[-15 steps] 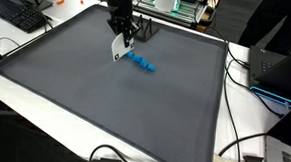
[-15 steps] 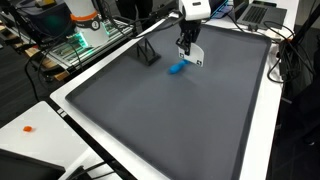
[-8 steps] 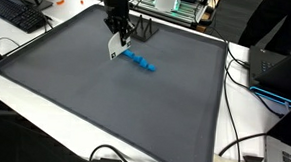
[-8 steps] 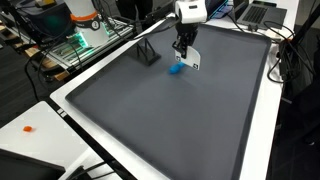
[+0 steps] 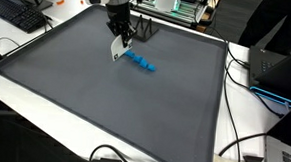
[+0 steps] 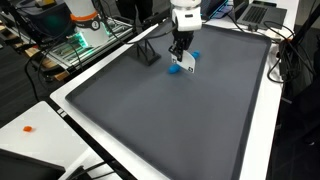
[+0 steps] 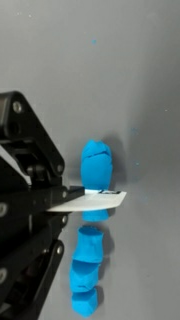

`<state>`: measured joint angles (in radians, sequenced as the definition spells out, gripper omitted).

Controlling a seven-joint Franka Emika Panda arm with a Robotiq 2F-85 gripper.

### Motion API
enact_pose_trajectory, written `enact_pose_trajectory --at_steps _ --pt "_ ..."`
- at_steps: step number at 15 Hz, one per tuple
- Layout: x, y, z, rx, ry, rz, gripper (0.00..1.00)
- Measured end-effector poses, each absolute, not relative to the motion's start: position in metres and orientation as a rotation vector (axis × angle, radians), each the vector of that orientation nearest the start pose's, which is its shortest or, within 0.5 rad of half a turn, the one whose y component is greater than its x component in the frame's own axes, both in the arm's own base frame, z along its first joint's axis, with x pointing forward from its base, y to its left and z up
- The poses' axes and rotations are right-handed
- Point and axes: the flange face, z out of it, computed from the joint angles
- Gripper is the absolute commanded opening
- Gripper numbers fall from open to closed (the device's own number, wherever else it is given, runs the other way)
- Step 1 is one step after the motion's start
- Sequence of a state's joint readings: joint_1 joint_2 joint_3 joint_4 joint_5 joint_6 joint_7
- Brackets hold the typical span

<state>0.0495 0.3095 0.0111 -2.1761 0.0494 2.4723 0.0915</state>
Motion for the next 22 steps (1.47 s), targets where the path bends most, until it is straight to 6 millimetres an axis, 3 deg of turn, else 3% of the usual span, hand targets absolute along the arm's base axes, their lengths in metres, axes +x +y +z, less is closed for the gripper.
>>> enact_pose_trajectory --at_steps 10,22 --pt "0.554 0.037 0.230 -3.104 0.094 0.075 0.01" --pt "0.554 0.036 0.230 -3.060 0.126 0.069 0.01"
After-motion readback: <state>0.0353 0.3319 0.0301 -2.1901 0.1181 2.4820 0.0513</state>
